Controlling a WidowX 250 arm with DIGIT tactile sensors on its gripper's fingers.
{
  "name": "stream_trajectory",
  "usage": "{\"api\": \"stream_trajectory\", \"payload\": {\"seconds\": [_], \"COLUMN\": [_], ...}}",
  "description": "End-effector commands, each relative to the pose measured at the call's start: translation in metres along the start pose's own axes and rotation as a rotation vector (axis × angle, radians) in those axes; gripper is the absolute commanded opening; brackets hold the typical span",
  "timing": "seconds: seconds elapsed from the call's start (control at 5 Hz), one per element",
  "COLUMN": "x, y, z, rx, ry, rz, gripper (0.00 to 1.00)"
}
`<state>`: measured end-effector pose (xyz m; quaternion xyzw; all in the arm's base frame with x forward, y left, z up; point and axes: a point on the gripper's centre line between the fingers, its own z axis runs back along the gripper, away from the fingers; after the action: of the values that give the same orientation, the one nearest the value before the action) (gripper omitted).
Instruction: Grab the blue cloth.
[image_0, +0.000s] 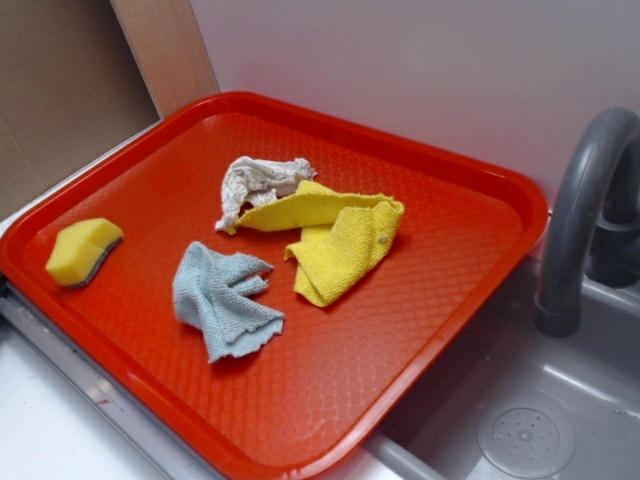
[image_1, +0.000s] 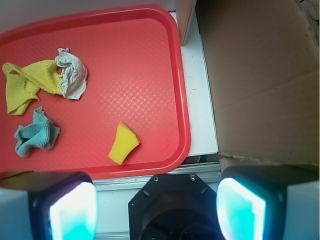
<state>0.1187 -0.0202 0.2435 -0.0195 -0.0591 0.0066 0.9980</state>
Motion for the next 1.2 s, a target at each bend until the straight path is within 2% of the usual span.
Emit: {"api": "stream_trajectory", "payload": {"seconds": [0.0, 0.2, 0.4, 0.6, 0.8, 1.0], "x": [0.0, 0.012, 0.021, 0.023, 0.017, 0.01], "y": [0.0, -0.036, -0.085, -0.136, -0.185, -0.21], "z": [0.0, -0.012, -0.026, -0.038, -0.062, -0.091], "rx": [0.0, -0.074, -0.081, -0.152, -0.197, -0.175], "ry": [0.0, -0.029, -0.02, 0.003, 0.094, 0.174], "rz": [0.0, -0.057, -0.09, -0.145, -0.121, -0.055], "gripper": [1.0, 1.0, 1.0, 1.0, 1.0, 1.0]}}
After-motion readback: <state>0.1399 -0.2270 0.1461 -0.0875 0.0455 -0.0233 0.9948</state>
